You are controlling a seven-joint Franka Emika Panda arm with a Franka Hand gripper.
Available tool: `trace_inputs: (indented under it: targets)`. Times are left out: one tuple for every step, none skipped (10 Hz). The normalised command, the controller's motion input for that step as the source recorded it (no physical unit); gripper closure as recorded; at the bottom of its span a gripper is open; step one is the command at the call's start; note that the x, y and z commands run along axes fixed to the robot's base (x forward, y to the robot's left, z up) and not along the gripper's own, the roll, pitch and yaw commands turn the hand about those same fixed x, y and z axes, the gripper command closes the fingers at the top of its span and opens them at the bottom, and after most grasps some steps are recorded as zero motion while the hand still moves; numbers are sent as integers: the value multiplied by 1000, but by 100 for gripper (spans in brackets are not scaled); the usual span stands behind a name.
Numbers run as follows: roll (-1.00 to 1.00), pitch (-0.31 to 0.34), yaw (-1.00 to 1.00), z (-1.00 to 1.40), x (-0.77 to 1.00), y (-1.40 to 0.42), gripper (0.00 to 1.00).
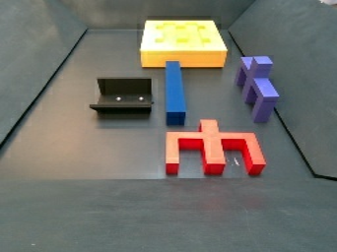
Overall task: Pick up the green object. Move up. Move to above the board. Insert the green object.
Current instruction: Insert the green object.
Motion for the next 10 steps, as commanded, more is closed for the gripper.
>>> trace_inputs:
  targets:
    - [43,-10,0,-1000,-17,-194,100]
    - [23,-70,0,-1000,-120,-226,100]
    - [0,-137,0,-1000,-129,-220,100]
    - [0,-100,0,-1000,-26,-69,100]
    - [14,-64,0,-1000,-11,-109,100]
    - [27,-64,0,-1000,-71,-106,100]
    - [50,-63,0,-977,-129,-137,100]
    - [184,0,0,-557,-137,-269,100]
    - [163,-3,0,-574,-177,-226,100]
    - [151,-20,14,-571,-223,-229,100]
